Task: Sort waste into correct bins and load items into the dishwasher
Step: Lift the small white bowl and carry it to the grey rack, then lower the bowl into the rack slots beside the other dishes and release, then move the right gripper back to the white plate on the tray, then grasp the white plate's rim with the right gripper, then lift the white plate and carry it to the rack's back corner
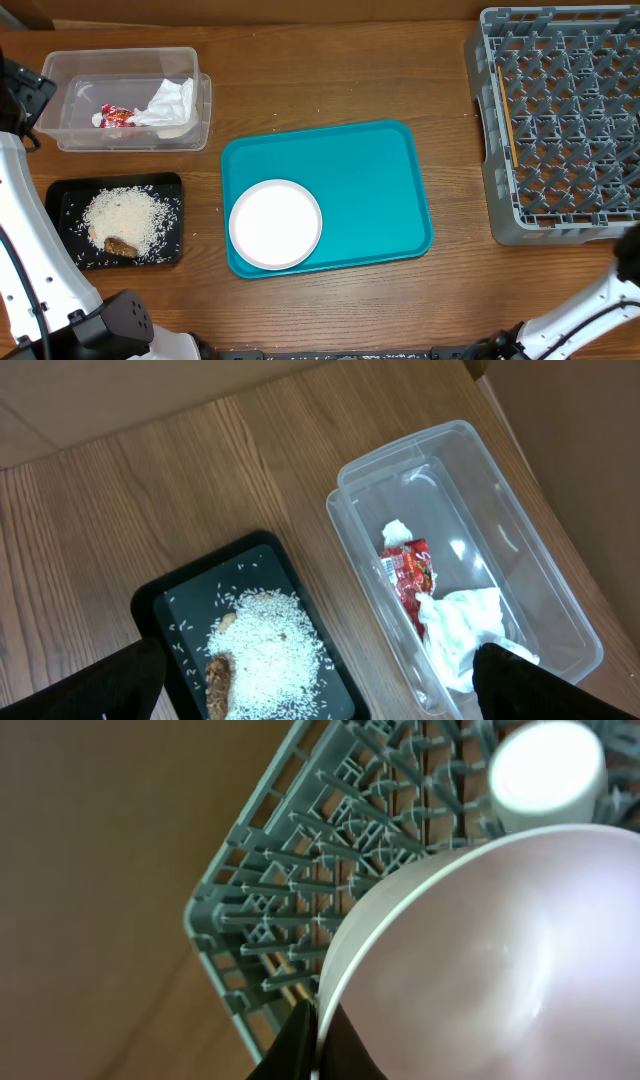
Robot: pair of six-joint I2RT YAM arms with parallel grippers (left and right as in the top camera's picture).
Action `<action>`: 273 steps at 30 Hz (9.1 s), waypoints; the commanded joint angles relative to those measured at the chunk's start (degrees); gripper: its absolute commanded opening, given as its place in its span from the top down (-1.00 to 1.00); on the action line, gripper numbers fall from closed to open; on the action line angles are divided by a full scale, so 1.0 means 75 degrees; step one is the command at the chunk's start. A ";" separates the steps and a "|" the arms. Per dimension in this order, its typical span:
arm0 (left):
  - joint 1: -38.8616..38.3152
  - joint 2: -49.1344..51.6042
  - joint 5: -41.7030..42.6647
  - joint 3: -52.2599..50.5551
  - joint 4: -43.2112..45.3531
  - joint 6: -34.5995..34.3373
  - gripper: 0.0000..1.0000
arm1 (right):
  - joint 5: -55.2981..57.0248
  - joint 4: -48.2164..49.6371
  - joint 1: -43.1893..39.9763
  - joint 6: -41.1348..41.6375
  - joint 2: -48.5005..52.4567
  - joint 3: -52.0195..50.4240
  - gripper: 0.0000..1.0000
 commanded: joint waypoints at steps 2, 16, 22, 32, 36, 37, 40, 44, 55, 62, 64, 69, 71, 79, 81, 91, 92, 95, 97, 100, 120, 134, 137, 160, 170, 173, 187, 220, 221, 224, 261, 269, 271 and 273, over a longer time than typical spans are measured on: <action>-0.0017 0.0061 -0.0079 0.0032 0.0006 -0.0134 -1.00 | -0.2209 0.0152 -0.0466 -0.0315 0.0335 -0.0396 0.92; -0.0017 0.0061 -0.0079 0.0032 0.0006 -0.0134 -1.00 | -0.4197 0.2142 -0.0758 -0.0251 0.0402 -0.2637 0.92; -0.0017 0.0061 -0.0079 0.0032 0.0006 -0.0134 -1.00 | -0.4698 0.2882 -0.0766 -0.0248 0.0405 -0.3555 0.92; -0.0017 0.0061 -0.0079 0.0032 0.0006 -0.0134 -1.00 | -0.5202 0.2888 -0.0796 -0.0023 0.0405 -0.3643 0.92; -0.0017 0.0061 -0.0079 0.0032 0.0006 -0.0134 -1.00 | -0.4234 0.2398 -0.0833 0.0184 0.0402 -0.3643 0.92; -0.0015 0.0061 -0.0079 0.0032 0.0006 -0.0134 -0.99 | -0.3934 0.2273 -0.0836 0.0178 0.0402 -0.3643 0.92; -0.0017 0.0061 -0.0079 0.0032 0.0006 -0.0134 -1.00 | -0.3209 0.2057 -0.0845 0.0152 0.0393 -0.3640 0.92; -0.0017 0.0061 -0.0079 0.0032 0.0006 -0.0134 -1.00 | -0.3083 0.1950 -0.0962 0.0163 0.0318 -0.3628 0.92; -0.0017 0.0061 -0.0079 0.0032 0.0006 -0.0134 -1.00 | -0.1527 0.1606 -0.1241 0.0595 -0.0466 -0.3625 0.63; -0.0015 0.0061 -0.0079 0.0032 0.0006 -0.0134 -1.00 | -0.0956 0.1306 -0.1612 0.0973 -0.1160 -0.3625 0.50; -0.0017 0.0061 -0.0079 0.0032 0.0006 -0.0134 -1.00 | -0.0941 0.1227 -0.1699 0.1023 -0.1378 -0.3625 0.50; -0.0017 0.0061 -0.0079 0.0032 0.0006 -0.0134 -0.99 | -0.0941 0.1148 -0.1734 0.1192 -0.1888 -0.3625 0.50; -0.0017 0.0061 -0.0079 0.0032 0.0006 -0.0134 -0.99 | -0.0909 0.1241 -0.1655 0.1186 -0.1988 -0.3625 0.50; -0.0017 0.0061 -0.0079 0.0032 0.0006 -0.0134 -0.99 | 0.1300 0.1594 -0.0554 0.1166 -0.1915 -0.3643 0.59; -0.0015 0.0061 -0.0079 0.0032 0.0006 -0.0134 -0.99 | 0.2148 0.1687 -0.0140 0.1201 -0.1827 -0.3646 0.62; -0.0015 0.0061 -0.0079 0.0032 0.0006 -0.0134 -1.00 | 0.5205 0.1480 0.0866 0.1944 -0.0976 -0.3646 0.72; -0.0017 0.0061 -0.0079 0.0032 0.0006 -0.0134 -1.00 | 0.5301 0.1469 0.0866 0.1964 -0.0895 -0.3646 0.73; -0.0015 0.0061 -0.0079 0.0032 0.0006 -0.0134 -1.00 | 0.5406 0.1466 0.0778 0.1961 -0.0755 -0.3646 0.73; -0.0015 0.0061 -0.0079 0.0032 0.0006 -0.0134 -1.00 | 0.5406 0.1475 0.0699 0.1964 -0.0752 -0.3646 0.73; -0.0017 0.0061 -0.0079 0.0032 0.0006 -0.0134 -0.99 | 0.5403 0.1504 0.0592 0.1964 -0.0752 -0.3646 0.72; -0.0017 0.0061 -0.0079 0.0032 0.0006 -0.0134 -1.00 | 0.5383 0.1652 0.0562 0.1961 -0.0286 -0.3652 0.91; -0.0015 0.0061 -0.0082 0.0032 0.0006 -0.0134 -1.00 | 0.5849 0.2285 0.0423 0.1958 -0.0239 -0.3634 0.92; -0.0017 0.0061 -0.0079 0.0032 0.0006 -0.0134 -1.00 | 0.5945 0.2352 0.0286 0.1955 -0.0239 -0.3634 0.92; -0.0017 0.0061 -0.0079 0.0032 0.0006 -0.0134 -0.99 | 0.4366 0.2279 0.0224 0.1513 -0.0201 -0.3450 0.92; -0.0017 0.0061 -0.0079 0.0032 0.0006 -0.0134 -1.00 | 0.4858 0.2241 0.0213 0.1524 0.0350 -0.3564 0.92; -0.0017 0.0061 -0.0079 0.0032 0.0006 -0.0134 -1.00 | 0.4890 0.2183 0.0216 0.1527 0.0493 -0.3590 0.92; -0.0017 0.0061 -0.0079 0.0032 0.0006 -0.0134 -1.00 | 0.3142 0.1667 0.0221 0.1521 -0.1288 -0.2838 0.76; -0.0015 0.0061 -0.0079 0.0032 0.0006 -0.0134 -1.00 | 0.1862 -0.0239 0.8708 -0.0842 -0.2722 -0.4328 -1.00; -0.0015 0.0061 -0.0079 0.0032 0.0006 -0.0134 -0.99 | 0.1856 -0.0015 0.8912 -0.0825 -0.2722 -0.4345 -0.82; -0.0017 0.0061 -0.0079 0.0032 0.0006 -0.0134 -0.99 | 0.1891 0.0428 0.9460 -0.0035 -0.2658 -0.4473 -0.50; -0.0017 0.0061 -0.0079 0.0032 0.0006 -0.0134 -1.00 | 0.4290 0.1961 1.1957 0.2949 -0.0326 -0.6356 0.92; -0.0017 0.0061 -0.0079 0.0032 0.0006 -0.0134 -1.00 | 0.5627 -0.0055 1.0859 0.2492 -0.0647 -0.4290 0.92; -0.0017 0.0061 -0.0079 0.0032 0.0006 -0.0134 -0.99 | 0.6400 -0.0717 1.0448 0.2489 -0.0729 -0.3515 0.92; -0.0015 0.0061 -0.0079 0.0032 0.0006 -0.0134 -0.99 | 0.7417 -0.1381 0.9906 0.2489 -0.0790 -0.2573 0.93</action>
